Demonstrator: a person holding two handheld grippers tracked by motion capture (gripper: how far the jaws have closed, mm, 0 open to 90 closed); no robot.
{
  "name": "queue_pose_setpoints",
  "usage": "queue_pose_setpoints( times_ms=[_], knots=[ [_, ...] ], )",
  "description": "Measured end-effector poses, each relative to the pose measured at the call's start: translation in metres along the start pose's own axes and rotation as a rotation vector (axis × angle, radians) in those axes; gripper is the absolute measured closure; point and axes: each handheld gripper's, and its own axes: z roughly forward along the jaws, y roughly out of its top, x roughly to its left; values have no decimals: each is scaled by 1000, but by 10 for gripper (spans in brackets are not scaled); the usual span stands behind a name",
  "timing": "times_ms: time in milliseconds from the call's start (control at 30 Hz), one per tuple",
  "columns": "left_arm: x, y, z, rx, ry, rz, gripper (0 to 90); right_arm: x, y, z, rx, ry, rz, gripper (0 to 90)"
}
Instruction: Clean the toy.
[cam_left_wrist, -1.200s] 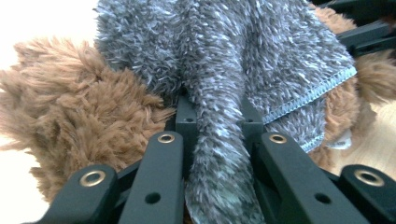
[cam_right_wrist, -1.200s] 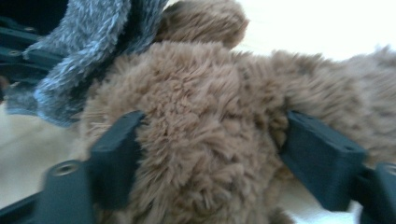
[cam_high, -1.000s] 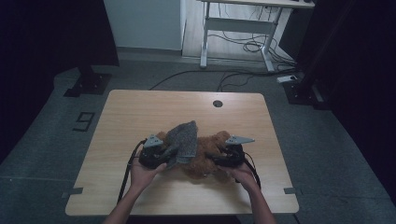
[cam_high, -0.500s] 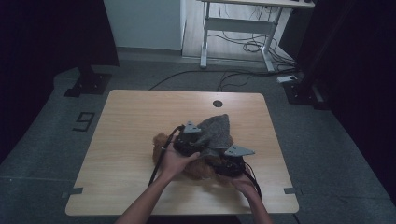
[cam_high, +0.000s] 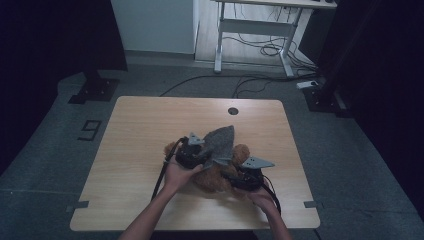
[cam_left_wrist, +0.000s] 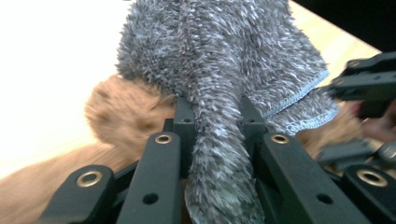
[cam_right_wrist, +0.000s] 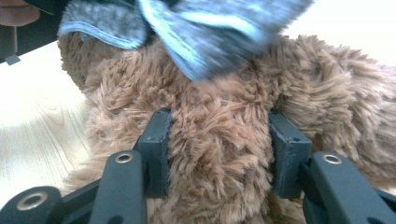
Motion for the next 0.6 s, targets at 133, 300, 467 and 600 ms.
queue_pose_setpoints(
  times_ms=[133,300,467,600],
  knots=[
    [14,-11,-18,-23,35,-11,755,0,0,0,-3,3,6,498],
    [39,-30,-36,-37,27,-78,755,-1,-1,0,-9,9,14,497],
    [47,-39,-51,-53,42,-84,755,0,-2,0,-11,9,8,497],
    [55,-45,-63,-56,76,-87,755,0,-2,-1,-12,9,8,497]
  ],
)
